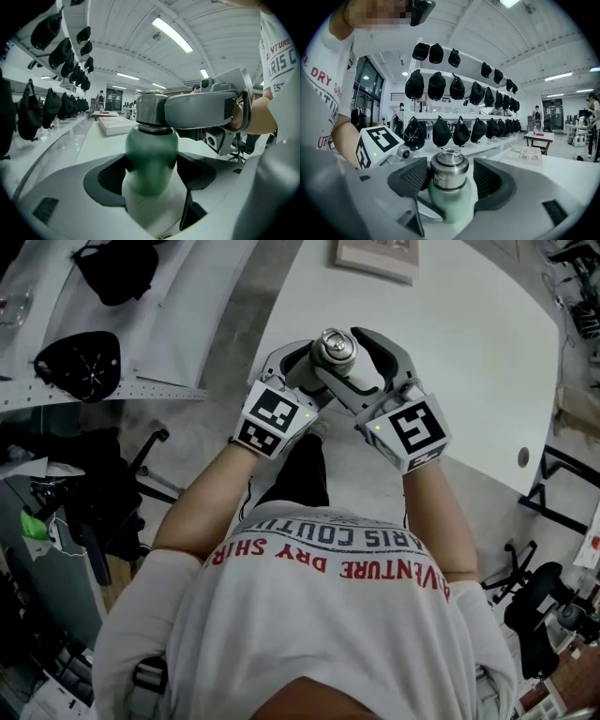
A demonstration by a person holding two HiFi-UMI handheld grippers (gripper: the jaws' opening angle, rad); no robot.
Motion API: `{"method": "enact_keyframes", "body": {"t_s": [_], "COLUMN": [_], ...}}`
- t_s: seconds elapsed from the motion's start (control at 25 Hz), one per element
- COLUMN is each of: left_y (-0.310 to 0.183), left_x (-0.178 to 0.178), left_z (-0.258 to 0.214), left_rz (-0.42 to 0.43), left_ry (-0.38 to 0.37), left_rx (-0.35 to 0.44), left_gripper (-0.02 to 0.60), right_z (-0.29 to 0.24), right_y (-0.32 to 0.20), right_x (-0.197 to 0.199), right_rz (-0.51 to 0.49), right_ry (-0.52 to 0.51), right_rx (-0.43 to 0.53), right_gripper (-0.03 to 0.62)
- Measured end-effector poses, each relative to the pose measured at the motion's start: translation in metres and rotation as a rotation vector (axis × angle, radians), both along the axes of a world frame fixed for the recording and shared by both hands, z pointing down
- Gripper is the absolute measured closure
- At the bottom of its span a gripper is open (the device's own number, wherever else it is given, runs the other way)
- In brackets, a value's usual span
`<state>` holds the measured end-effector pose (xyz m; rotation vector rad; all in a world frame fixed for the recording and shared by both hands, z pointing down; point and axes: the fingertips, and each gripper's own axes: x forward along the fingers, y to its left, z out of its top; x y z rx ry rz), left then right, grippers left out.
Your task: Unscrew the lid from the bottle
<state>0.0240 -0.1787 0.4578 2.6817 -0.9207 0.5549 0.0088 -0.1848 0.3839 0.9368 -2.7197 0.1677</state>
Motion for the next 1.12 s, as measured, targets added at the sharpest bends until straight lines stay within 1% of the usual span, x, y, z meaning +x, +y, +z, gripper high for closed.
{"method": "enact_keyframes", "body": {"t_s": [0.12,0.24,0.36,0.56,0.76,1.0,1.12], "left_y": [-0.0014,-0.0010,-0.0009,-0.0004,-0.0011,-0.0040,-0.0041], "left_x": [-0.0012,-0.0011,-0.0003,-0.0018,-0.0011,-0.0015,-0.0019], "left_z": [0.0008,0.0008,0.0008,0.0018,0.0018,0.0004,0.0006], "left_rz": [-0.048,-0.066,-0.061,-0.026,0.079,0.252,0.347], "left_ry": [0.002,0.005,0.005,0.002,-0.006,-0.011,-0.017], "left_rx": [0.005,0.009,0.009,0.008,0.006,0.002,0.001], "left_gripper": [0.225,0.227,0.225,0.225,0.227,0.227,0.226], "right_z": [0.0022,0.0030,0.0032,0.0043,0.0036,0.0007,0.0013], "right_y": [-0.0002,-0.0002,-0.0021,-0.0021,-0.0038,-0.0097,-0.0093], "right_x": [-0.0042,-0.0043,-0.0014,-0.0026,-0.0022,-0.0026,-0.0035], "right_rz": [-0.007,-0.008,-0.001,-0.019,-0.043,-0.070,-0.114], "right_ry": [0.004,0.009,0.014,0.019,0.021,0.005,0.016], "right_rx": [-0.001,0.000,0.004,0.004,0.006,-0.002,0.000], "right_gripper": [0.296,0.301,0.335,0.338,0.338,0.338,0.338]}}
